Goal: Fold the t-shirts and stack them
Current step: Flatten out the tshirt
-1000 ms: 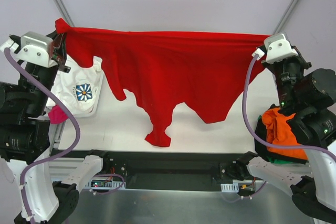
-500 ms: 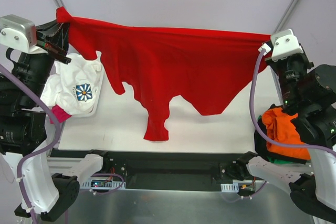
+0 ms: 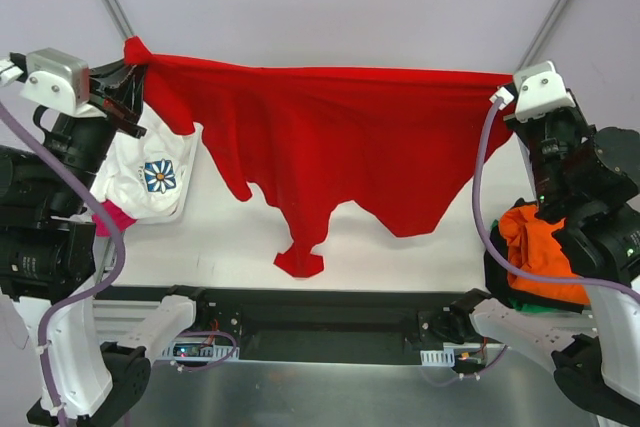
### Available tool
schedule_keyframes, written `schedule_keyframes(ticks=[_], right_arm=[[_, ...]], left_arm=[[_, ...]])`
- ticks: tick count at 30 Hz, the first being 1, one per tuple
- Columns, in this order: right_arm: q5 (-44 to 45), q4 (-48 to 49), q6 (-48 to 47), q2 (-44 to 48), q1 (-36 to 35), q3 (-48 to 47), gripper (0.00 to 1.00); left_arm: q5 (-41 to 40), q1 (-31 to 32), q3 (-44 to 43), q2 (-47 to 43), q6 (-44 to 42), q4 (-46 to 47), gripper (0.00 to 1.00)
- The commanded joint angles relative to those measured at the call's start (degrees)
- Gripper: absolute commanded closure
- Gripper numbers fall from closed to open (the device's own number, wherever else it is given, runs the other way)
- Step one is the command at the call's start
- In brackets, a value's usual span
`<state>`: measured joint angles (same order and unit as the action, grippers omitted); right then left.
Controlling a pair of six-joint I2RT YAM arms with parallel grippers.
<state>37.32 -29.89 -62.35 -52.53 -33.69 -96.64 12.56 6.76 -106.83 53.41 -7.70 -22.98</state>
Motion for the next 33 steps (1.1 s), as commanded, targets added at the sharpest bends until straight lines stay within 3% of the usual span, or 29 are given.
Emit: schedule_keyframes(ticks=[1,11,33], right_arm=[[8.1,1.1,-1.5,0.6,1.4,1.8,0.99],[10.6,4.2,-5.3,-2.0,1.6,5.6,0.99],[8.7,8.1,-8.3,-12.8,10.1,9.2,0.99]], left_arm=[[-6.6,-1.0,3.6,-1.3,-4.4,5.1,1.00],[-8.9,-1.0,15.2,0.8,-8.9,11.1,1.00],[-11.6,-1.0,27.7,9.0,-12.7,26.4,1.00]])
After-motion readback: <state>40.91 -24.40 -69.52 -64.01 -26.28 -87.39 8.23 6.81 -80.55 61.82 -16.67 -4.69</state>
